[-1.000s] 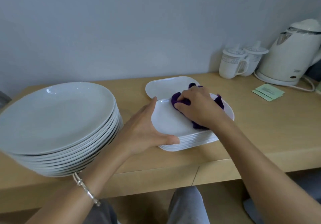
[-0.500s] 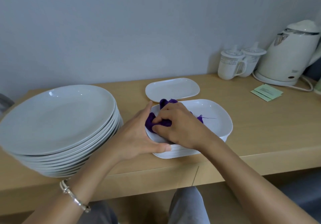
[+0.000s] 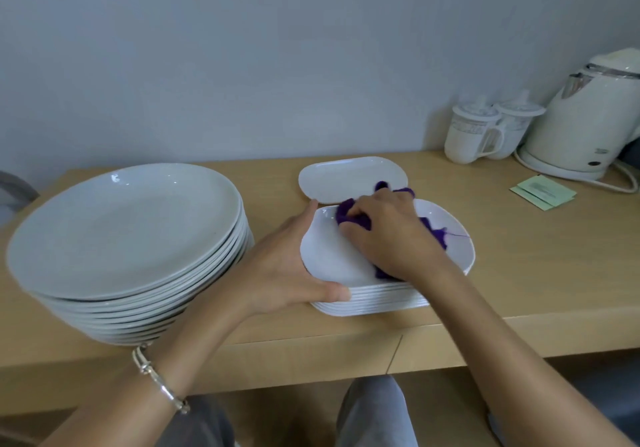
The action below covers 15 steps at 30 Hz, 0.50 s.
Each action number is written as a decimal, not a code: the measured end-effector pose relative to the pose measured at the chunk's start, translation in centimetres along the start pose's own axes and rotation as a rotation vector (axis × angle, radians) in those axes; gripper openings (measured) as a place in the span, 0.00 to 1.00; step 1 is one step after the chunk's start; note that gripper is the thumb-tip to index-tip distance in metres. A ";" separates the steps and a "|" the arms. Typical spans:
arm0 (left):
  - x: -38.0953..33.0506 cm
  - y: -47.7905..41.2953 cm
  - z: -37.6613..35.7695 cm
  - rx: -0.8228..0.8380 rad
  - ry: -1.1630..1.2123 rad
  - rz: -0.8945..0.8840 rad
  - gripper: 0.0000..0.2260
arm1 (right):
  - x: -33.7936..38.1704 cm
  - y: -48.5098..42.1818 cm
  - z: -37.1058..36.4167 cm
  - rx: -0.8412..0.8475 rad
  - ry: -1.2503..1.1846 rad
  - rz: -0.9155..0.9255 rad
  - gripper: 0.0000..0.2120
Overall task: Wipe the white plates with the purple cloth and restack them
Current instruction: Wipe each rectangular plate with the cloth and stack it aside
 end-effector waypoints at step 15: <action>0.2 -0.3 0.2 0.010 -0.004 0.055 0.59 | -5.1 3.4 5.0 0.191 -0.134 -0.048 0.06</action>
Point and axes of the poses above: each hand's wrist, its own y-axis away from the middle knuckle, its own z-axis out of the back of the hand, x = y × z, the point moved 7 cm from there along -y, towards the middle knuckle, and after that the axes turned 7 degrees about y, right-handed, at the moved point
